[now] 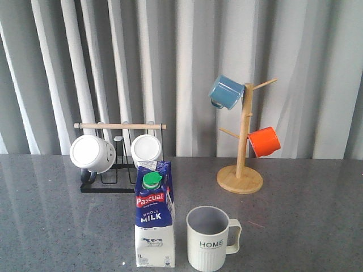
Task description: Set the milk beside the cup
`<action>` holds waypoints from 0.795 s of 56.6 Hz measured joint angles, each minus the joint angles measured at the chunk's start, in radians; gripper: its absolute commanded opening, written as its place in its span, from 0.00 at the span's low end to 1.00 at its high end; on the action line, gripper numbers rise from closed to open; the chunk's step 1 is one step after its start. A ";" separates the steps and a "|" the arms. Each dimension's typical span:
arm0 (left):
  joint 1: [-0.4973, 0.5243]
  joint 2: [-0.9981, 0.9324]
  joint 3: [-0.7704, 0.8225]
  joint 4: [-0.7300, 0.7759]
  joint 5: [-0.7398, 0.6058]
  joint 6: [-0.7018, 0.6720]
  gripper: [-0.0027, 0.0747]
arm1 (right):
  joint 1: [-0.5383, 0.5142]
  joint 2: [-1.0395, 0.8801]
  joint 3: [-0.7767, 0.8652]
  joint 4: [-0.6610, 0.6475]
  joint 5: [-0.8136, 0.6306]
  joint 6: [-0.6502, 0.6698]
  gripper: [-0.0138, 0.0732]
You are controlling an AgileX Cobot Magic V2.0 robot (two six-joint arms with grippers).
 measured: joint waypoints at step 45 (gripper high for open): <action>0.000 0.000 0.000 0.000 0.000 0.000 0.03 | 0.000 -0.106 0.136 -0.001 0.026 -0.003 0.15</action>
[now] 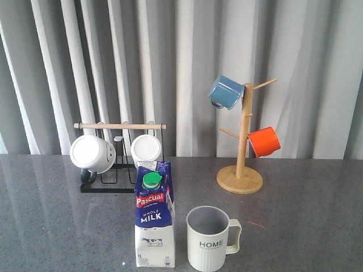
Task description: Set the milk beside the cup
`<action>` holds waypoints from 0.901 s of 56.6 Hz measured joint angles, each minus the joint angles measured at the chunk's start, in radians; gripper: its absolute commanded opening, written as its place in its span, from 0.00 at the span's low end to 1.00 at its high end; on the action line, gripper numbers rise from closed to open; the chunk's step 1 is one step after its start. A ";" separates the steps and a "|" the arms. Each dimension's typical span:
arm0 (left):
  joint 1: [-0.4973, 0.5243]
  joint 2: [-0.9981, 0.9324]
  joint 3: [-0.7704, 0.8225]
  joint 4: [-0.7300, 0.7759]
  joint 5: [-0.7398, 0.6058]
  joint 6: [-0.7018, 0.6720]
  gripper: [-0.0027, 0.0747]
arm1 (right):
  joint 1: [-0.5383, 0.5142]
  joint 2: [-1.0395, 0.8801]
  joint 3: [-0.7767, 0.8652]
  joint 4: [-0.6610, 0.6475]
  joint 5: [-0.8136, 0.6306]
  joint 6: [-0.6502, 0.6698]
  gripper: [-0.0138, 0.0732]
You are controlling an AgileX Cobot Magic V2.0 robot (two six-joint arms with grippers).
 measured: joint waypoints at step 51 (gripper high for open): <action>0.000 0.000 0.000 0.000 0.000 0.000 0.03 | 0.000 -0.587 0.467 -0.019 0.166 0.019 0.15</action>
